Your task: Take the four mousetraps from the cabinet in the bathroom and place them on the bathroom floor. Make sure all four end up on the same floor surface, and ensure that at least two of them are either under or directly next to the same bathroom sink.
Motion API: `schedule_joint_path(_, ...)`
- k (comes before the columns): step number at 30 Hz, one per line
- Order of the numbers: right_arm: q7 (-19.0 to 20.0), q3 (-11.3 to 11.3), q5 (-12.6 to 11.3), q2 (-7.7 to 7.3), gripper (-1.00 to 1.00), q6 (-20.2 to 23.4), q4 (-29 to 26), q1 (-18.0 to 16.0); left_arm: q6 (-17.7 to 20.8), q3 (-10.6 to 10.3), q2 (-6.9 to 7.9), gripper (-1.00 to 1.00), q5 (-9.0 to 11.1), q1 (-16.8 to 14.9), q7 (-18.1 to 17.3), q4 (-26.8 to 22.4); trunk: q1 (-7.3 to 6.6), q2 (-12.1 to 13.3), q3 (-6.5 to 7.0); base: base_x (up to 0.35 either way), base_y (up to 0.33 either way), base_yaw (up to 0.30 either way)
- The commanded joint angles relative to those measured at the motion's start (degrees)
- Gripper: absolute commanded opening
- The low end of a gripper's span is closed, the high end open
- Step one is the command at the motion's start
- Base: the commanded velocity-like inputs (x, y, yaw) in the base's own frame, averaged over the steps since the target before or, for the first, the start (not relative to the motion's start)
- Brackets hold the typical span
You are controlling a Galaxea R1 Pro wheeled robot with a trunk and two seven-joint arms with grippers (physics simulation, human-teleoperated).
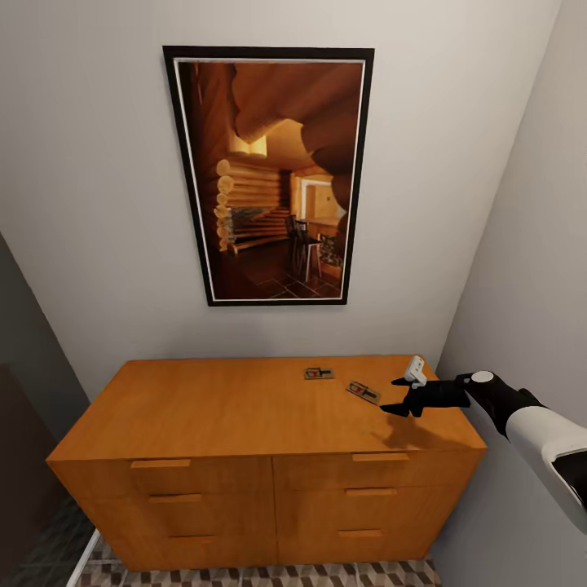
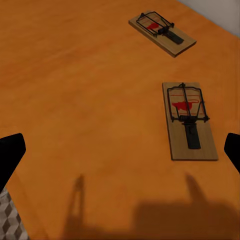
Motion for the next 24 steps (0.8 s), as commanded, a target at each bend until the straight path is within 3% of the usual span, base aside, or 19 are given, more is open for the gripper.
schedule_joint_path(1,0.05,0.0,0.29,-0.01,1.0,-0.46,0.02,-0.05,-0.26,0.12,0.02,1.0,-0.61,-0.05,0.53,0.13,0.03,-0.11,-0.11,0.0,-0.008,0.0)
schedule_joint_path(9,0.05,0.0,0.29,0.03,1.0,-0.46,0.0,-0.05,-0.26,0.12,-0.06,1.0,-0.61,-0.05,0.53,0.13,0.03,-0.11,-0.11,0.012,-0.023,0.0)
schedule_joint_path(24,0.27,0.0,0.34,0.27,1.0,-1.43,0.04,0.04,-0.27,0.21,-0.07,1.0,-0.61,-0.05,0.53,0.13,0.03,-0.11,-0.11,0.12,-0.1,0.0)
